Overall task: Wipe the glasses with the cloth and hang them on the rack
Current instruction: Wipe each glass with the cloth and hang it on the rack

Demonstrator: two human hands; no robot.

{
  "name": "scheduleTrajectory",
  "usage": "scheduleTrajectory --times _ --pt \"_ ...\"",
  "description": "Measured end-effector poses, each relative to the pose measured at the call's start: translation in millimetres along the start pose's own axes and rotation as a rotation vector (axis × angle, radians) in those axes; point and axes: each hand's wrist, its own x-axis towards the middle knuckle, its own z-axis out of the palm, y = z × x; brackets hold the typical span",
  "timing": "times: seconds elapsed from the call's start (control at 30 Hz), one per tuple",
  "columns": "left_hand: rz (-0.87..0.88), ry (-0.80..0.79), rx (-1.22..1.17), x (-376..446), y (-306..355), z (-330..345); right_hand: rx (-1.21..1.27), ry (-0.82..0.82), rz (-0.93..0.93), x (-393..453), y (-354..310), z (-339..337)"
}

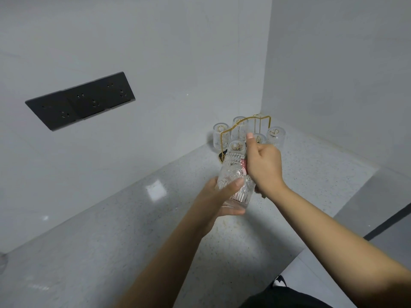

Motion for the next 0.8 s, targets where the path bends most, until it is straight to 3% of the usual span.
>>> scheduleTrajectory --times 0.07,0.2,0.27,0.43,0.63,0.8 --pt "-0.013 -0.029 -0.086 1 -1 -2 0.043 0.001 0.023 1 3 0" --pt "-0.122 -0.286 -0.462 2 0 -6 0.312 -0.009 0.068 0 11 -2" --pt "-0.118 -0.229 -0.407 4 -3 -4 0.254 0.015 0.051 2 11 -1" --pt "0.055 0.127 -0.099 10 -8 1 0.004 0.054 0.018 6 5 -1" --pt "-0.109 -0.110 -0.577 5 -3 5 0.250 0.025 0.006 5 10 -3" --pt "0.144 0.141 -0.075 9 -8 14 0.031 0.084 0.050 12 12 -5"
